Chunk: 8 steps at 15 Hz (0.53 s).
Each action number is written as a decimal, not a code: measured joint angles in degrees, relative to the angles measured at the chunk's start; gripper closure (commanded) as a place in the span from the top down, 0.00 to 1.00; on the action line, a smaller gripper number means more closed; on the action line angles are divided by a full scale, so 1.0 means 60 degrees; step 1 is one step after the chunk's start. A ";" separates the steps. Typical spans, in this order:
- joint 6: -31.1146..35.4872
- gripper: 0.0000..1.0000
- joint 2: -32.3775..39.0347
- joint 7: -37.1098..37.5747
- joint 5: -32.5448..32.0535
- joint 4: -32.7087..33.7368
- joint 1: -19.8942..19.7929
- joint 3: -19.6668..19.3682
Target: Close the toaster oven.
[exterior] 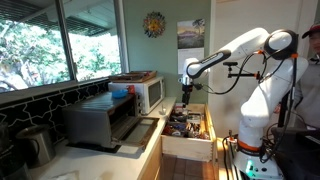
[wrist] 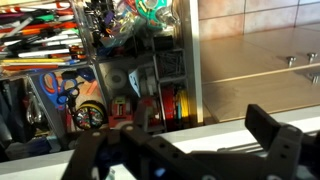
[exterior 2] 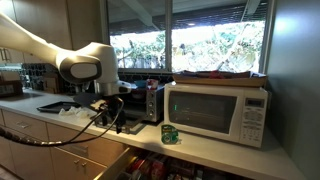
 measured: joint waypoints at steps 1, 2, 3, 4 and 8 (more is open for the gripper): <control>0.0352 1.00 0.0404 -0.0331 0.0605 0.0096 0.0044 -0.0340; 0.0615 1.00 0.0836 -0.0670 0.1327 0.0234 0.0131 -0.0606; 0.0743 1.00 0.1260 -0.0991 0.2101 0.0411 0.0272 -0.0818; 0.0754 1.00 0.1631 -0.1300 0.2881 0.0598 0.0432 -0.0975; 0.0754 1.00 0.2200 -0.1606 0.3725 0.0992 0.0669 -0.1126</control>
